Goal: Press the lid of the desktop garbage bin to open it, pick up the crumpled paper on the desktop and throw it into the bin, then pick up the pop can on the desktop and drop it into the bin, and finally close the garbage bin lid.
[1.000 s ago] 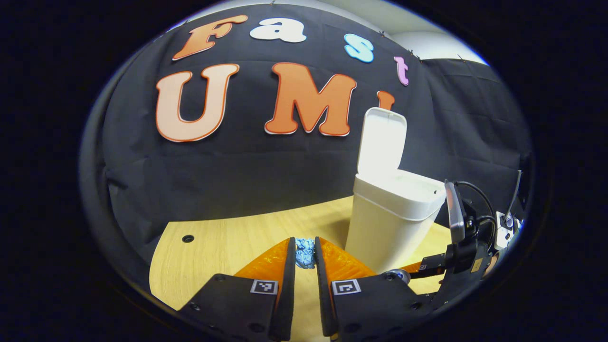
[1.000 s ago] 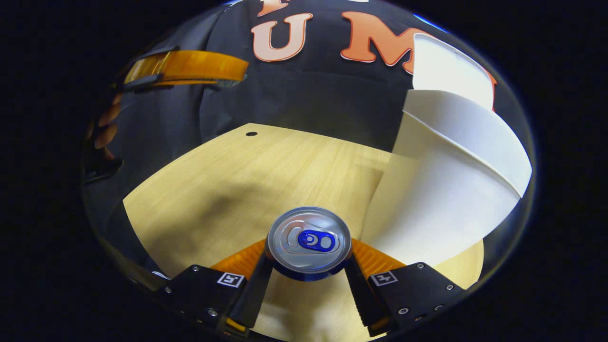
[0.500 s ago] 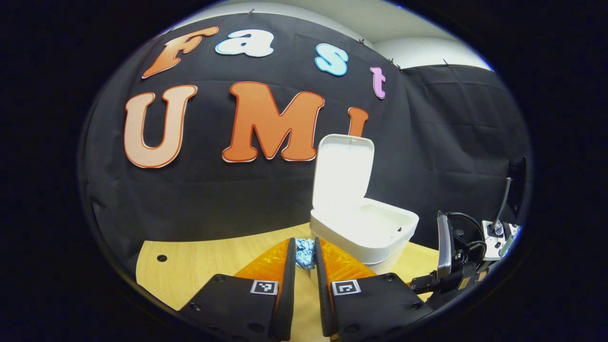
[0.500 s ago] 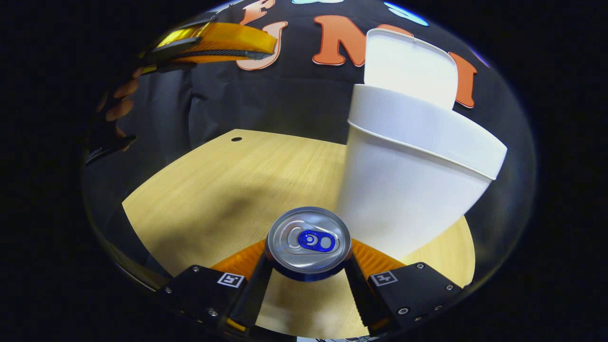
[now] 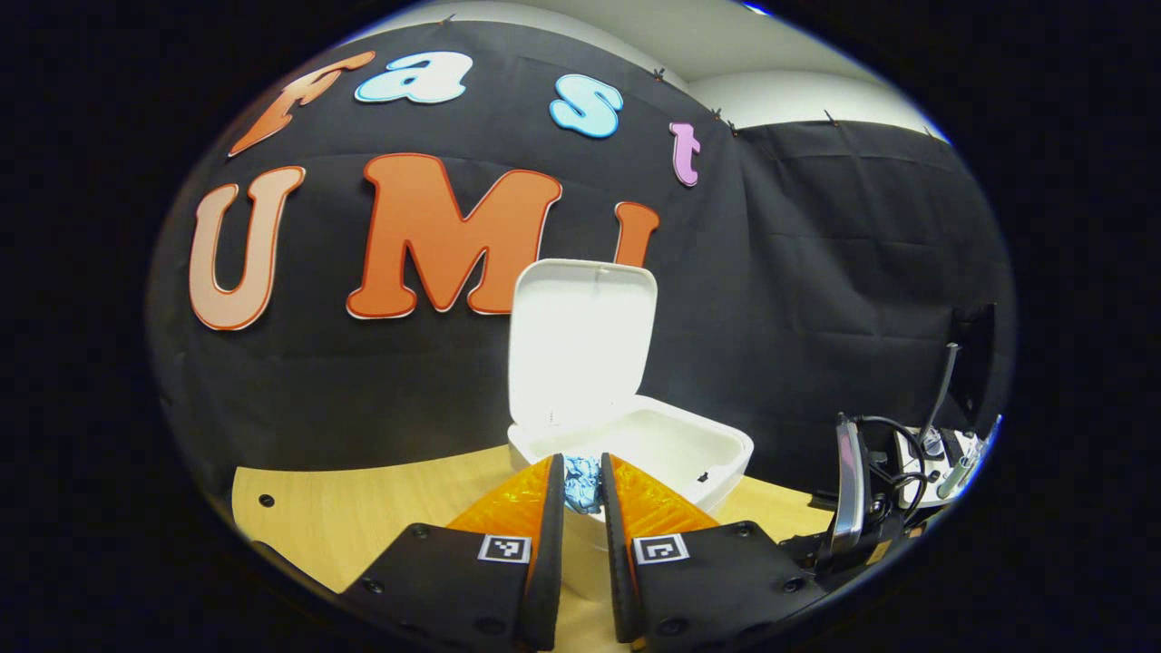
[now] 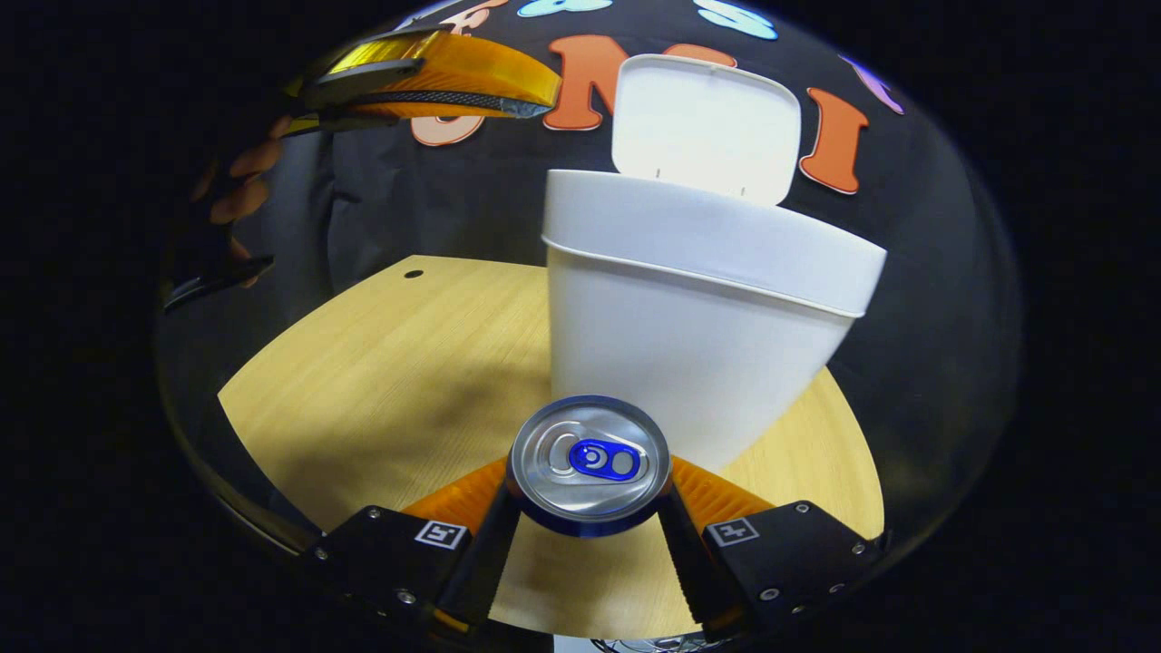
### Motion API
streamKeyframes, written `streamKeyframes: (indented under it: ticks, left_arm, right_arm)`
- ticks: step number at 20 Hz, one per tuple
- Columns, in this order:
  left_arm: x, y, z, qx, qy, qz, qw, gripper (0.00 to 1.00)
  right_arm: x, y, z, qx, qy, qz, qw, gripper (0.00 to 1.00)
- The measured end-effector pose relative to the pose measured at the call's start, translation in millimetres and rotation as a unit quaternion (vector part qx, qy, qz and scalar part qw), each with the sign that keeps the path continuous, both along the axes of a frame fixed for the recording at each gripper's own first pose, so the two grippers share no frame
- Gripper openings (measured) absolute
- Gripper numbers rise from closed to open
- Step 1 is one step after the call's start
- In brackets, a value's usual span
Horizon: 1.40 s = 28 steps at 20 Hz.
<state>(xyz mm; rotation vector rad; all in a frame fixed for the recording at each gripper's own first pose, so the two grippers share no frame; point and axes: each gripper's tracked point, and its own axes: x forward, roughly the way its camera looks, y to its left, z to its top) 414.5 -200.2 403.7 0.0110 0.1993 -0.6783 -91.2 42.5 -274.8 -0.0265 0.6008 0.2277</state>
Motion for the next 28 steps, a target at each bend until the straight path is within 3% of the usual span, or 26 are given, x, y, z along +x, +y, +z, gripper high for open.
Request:
streamKeyframes:
  ticks: [11,12,14,15,18,21,24,28]
  left_arm:
    - [1,-43,-21,0.024,0.003,-0.016,1.000,0.27]
    - [2,-44,-23,0.024,0.006,-0.014,1.000,0.27]
    - [1,-47,-30,0.023,0.021,-0.016,0.999,0.27]
    - [2,-45,-30,0.025,0.020,-0.010,0.999,0.33]
    - [4,-42,-32,0.029,0.016,-0.001,0.999,0.36]
    - [5,-40,-34,0.027,0.019,0.004,0.999,0.59]
    - [5,-34,-35,0.027,0.019,0.017,0.999,0.55]
    - [5,-16,-33,0.030,0.012,0.043,0.999,0.71]
  right_arm:
    - [-2,-61,28,0.004,-0.016,-0.046,0.999,0.81]
    - [0,-67,34,0.003,-0.021,-0.052,0.998,0.76]
    - [3,-79,43,0.000,-0.028,-0.059,0.998,0.81]
    - [5,-83,51,0.001,-0.033,-0.060,0.998,0.81]
    - [11,-96,75,0.004,-0.050,-0.064,0.997,0.81]
    - [19,-112,95,-0.007,-0.058,-0.069,0.996,0.81]
    - [32,-122,126,-0.004,-0.088,-0.070,0.994,0.81]
    - [46,-135,152,-0.016,-0.105,-0.060,0.993,0.81]
